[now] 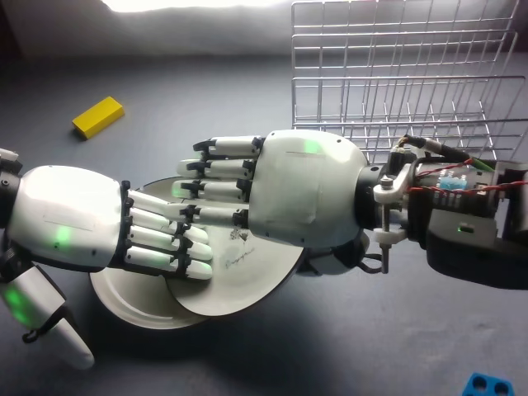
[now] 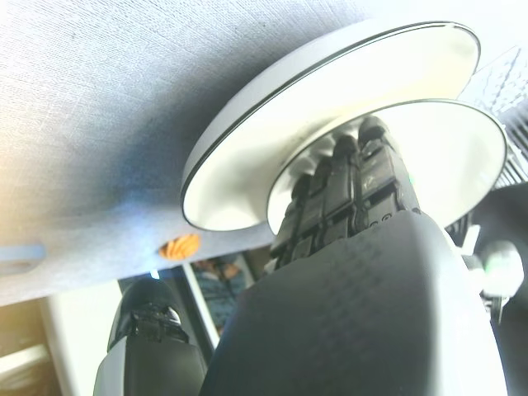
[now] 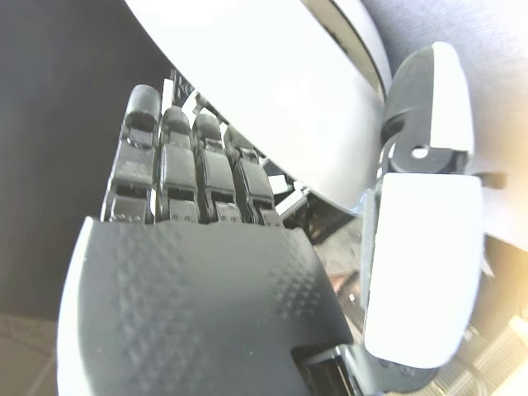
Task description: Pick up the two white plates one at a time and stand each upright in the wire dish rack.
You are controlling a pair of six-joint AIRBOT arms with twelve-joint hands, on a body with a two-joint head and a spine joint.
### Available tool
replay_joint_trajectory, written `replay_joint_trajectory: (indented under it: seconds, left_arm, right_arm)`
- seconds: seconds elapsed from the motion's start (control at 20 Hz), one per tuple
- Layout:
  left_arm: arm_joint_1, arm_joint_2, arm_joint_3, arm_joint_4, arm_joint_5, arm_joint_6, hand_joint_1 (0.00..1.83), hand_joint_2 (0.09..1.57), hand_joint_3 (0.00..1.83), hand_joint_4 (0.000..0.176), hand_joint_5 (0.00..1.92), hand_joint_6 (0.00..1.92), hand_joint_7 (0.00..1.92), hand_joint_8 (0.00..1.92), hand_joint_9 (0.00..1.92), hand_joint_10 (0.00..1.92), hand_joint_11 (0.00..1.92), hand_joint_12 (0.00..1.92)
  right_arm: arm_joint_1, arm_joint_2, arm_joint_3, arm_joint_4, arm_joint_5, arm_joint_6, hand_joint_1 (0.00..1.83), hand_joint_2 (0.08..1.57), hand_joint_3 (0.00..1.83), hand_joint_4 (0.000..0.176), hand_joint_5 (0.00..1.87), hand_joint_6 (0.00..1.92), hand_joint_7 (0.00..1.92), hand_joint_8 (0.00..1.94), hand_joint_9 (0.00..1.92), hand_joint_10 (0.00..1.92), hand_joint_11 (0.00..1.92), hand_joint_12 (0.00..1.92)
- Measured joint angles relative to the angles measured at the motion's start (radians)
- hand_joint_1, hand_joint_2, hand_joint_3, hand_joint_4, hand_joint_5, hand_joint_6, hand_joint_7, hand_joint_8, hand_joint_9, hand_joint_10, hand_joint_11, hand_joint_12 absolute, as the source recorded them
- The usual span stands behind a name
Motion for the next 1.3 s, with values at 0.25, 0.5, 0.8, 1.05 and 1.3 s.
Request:
replay_joint_trajectory:
  seconds: [0.25,0.5,0.8,1.05,1.3]
  left_arm:
    - [0.000,-0.001,0.002,-0.001,-0.001,0.000,0.00,0.99,0.00,0.000,0.00,0.00,0.00,0.00,0.00,0.00,0.00,0.00]
    - [0.000,-0.001,0.002,-0.001,0.000,0.000,0.00,0.99,0.00,0.000,0.00,0.00,0.00,0.00,0.00,0.00,0.00,0.00]
    - [0.000,-0.001,0.002,-0.002,-0.002,0.000,0.00,0.99,0.00,0.000,0.00,0.00,0.00,0.00,0.00,0.00,0.00,0.00]
    - [-0.013,0.025,-0.045,-0.001,0.027,-0.008,0.00,1.00,0.00,0.000,0.00,0.00,0.00,0.00,0.00,0.00,0.00,0.00]
    - [-0.043,0.080,-0.124,-0.014,0.063,-0.028,0.00,0.98,0.00,0.000,0.00,0.00,0.00,0.00,0.00,0.00,0.00,0.00]
  right_arm:
    - [0.001,-0.013,0.029,0.014,-0.006,-0.001,1.01,1.02,0.00,0.000,0.57,0.04,0.69,0.03,0.69,0.07,0.27,1.19]
    - [0.001,-0.012,0.028,0.014,-0.011,-0.003,1.14,1.13,0.00,0.000,0.91,0.83,1.05,0.03,1.03,0.10,0.66,1.14]
    - [0.001,-0.012,0.027,-0.010,0.022,-0.011,1.25,1.05,0.00,0.013,1.09,0.76,1.15,0.79,1.31,0.17,0.94,1.11]
    - [0.012,0.002,0.009,-0.008,0.017,-0.010,1.25,1.05,0.00,0.012,1.10,0.74,1.16,0.78,1.31,0.16,0.93,1.09]
    - [0.047,0.035,-0.048,0.010,-0.006,-0.005,1.25,1.05,0.00,0.005,1.09,0.75,1.17,0.76,1.31,0.16,0.94,1.08]
